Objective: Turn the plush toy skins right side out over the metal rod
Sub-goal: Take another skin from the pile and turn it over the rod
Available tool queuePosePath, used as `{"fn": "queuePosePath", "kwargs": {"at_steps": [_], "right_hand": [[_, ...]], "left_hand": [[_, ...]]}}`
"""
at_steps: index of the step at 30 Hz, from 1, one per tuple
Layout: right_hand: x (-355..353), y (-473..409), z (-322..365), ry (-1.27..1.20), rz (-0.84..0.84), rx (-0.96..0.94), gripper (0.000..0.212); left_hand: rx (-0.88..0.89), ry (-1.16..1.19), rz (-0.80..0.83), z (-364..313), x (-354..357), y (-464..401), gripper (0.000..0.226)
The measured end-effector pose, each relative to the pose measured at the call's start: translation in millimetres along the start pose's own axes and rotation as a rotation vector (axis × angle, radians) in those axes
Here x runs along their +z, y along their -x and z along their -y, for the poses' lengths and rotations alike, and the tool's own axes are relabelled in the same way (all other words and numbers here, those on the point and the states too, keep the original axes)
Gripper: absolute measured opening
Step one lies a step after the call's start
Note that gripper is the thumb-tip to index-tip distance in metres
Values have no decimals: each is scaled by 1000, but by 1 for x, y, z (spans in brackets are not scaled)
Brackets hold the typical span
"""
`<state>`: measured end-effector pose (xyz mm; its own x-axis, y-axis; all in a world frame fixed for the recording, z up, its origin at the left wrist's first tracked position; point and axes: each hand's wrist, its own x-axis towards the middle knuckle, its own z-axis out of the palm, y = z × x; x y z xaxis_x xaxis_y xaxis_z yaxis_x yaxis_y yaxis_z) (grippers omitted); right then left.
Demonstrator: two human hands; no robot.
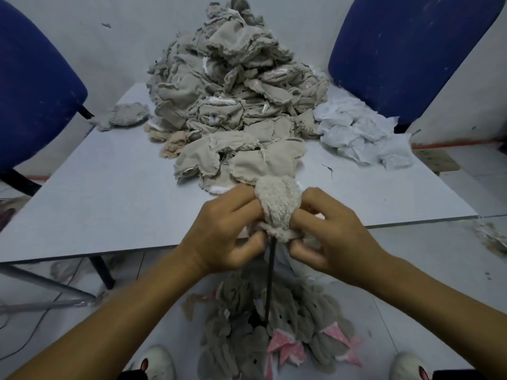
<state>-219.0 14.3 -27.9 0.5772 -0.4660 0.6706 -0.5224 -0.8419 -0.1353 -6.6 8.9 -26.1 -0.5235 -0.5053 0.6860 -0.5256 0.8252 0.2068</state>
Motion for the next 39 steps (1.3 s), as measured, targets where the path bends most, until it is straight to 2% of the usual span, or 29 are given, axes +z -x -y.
{"fn": "queuePosePath", "kwargs": {"at_steps": [3, 9, 13, 17, 19, 22, 24, 27, 29, 31, 33, 36, 39], "right_hand": [[15, 21, 6, 44, 130, -9, 14], [46, 50, 16, -43, 230, 132, 14], [55, 52, 14, -89, 229, 192, 23], [55, 50, 14, -125, 182, 157, 44], [49, 48, 14, -92, 178, 94, 35], [29, 34, 14, -23, 148, -26, 6], [13, 14, 15, -67, 70, 15, 6], [-13, -24, 11, -311, 62, 197, 6], [-29, -44, -2, -607, 204, 350, 12], [-42, -54, -19, -825, 371, 407, 27], [-46, -58, -29, -908, 469, 399, 36], [-38, -61, -38, -938, 403, 454, 36], [-30, -59, -44, -949, 381, 488, 26]], "left_hand": [[12, -38, 91, -9, 12, 22, 12], [-107, -38, 140, -18, 41, 57, 17], [-177, -21, 204, -14, 45, 64, 19], [-182, -4, 244, -12, 40, 64, 19], [-109, -23, 222, -13, 35, 60, 17], [13, -42, 103, -12, 20, 43, 21], [24, -17, -10, -13, 7, 21, 22], [-161, 164, -135, -11, -12, -17, 22], [-399, 455, -163, -4, -23, -35, 18], [-599, 699, -159, 5, -26, -47, 17], [-718, 846, -155, 11, -20, -54, 22], [-794, 1033, -177, 16, -5, -62, 21], [-820, 1143, -140, 20, 4, -67, 24]]}}
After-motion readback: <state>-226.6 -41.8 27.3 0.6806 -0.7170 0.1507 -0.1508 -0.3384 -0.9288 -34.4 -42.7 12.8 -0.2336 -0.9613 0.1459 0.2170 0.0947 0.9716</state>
